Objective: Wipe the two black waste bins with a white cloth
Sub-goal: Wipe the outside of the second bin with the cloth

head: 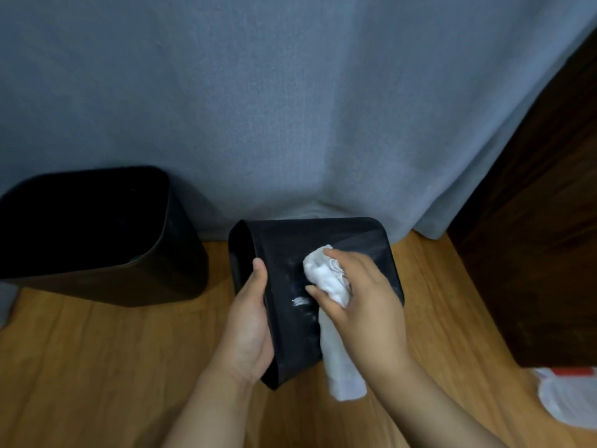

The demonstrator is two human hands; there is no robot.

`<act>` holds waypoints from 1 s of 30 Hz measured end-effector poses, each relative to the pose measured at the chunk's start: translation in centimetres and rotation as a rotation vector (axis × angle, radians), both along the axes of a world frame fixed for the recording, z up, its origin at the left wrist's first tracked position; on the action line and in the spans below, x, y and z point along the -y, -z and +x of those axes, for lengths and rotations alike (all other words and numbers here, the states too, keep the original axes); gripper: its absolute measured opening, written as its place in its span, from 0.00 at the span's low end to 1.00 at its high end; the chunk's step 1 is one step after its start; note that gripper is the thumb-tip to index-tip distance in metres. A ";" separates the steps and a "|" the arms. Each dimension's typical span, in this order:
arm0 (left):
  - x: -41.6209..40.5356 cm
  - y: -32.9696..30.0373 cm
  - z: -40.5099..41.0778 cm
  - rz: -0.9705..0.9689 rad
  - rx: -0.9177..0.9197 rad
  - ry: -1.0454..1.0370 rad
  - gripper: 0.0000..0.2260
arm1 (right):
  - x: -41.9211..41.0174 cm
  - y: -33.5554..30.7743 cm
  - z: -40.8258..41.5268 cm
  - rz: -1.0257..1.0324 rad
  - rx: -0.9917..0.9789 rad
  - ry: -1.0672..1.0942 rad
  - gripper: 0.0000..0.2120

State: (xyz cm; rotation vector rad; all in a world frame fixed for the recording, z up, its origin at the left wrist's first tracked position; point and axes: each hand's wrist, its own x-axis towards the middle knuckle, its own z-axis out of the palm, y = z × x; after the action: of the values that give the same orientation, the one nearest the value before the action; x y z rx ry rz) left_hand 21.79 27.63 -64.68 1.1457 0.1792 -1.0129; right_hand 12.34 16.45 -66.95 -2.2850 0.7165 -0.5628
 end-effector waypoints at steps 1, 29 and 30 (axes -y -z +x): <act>0.2 0.0 0.0 -0.003 0.010 0.011 0.27 | -0.4 -0.4 0.2 -0.022 0.005 -0.043 0.21; 0.8 -0.2 1.9 0.124 0.139 -0.024 0.25 | -2.4 -0.9 -0.3 -0.187 -0.003 -0.277 0.25; 0.7 -0.2 1.9 0.106 0.132 -0.017 0.25 | -1.5 0.4 -0.4 -0.199 -0.009 -0.238 0.24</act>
State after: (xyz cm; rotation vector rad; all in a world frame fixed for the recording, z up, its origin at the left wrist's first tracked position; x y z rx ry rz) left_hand 23.73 26.90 -64.48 1.3010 0.1383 -0.9186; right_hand 11.93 17.99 -67.34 -2.5133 0.3974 -0.5310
